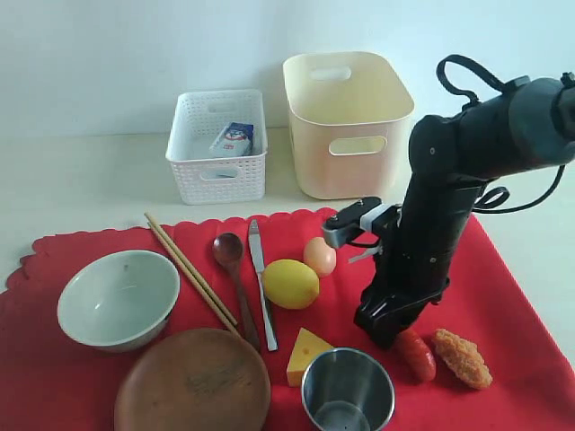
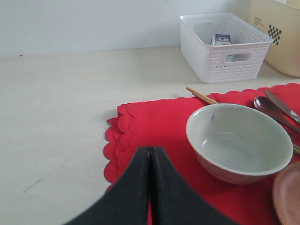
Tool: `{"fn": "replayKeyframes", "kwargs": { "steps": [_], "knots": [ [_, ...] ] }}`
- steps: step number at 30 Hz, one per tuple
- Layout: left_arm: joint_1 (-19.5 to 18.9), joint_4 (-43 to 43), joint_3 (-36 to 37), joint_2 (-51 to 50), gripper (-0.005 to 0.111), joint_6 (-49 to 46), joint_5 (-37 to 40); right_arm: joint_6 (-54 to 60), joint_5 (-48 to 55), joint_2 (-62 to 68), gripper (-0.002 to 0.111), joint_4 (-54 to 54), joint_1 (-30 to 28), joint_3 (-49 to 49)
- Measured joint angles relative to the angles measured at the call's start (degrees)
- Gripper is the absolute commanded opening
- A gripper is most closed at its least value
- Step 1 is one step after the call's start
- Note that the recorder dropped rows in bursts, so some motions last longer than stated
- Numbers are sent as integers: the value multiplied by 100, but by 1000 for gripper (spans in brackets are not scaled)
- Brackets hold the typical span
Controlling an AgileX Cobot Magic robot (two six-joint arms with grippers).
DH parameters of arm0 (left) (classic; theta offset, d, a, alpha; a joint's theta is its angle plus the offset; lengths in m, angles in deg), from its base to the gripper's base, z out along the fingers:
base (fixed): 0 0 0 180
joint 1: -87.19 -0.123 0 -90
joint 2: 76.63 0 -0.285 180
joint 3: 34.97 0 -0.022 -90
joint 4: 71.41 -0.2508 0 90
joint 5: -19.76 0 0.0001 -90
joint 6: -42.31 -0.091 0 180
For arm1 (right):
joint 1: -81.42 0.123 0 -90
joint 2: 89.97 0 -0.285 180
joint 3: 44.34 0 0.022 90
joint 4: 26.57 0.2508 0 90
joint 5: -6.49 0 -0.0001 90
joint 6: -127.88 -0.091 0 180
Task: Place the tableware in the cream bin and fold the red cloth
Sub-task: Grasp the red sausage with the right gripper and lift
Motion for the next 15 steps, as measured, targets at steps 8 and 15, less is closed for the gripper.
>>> {"fn": "replayKeyframes", "kwargs": {
  "steps": [8, 15],
  "knots": [
    [0, 0, 0, 0, 0, 0, 0, -106, 218, 23, 0, -145, 0, 236],
    [0, 0, 0, 0, 0, 0, 0, -246, 378, -523, 0, 16, 0, 539]
  ]
}}
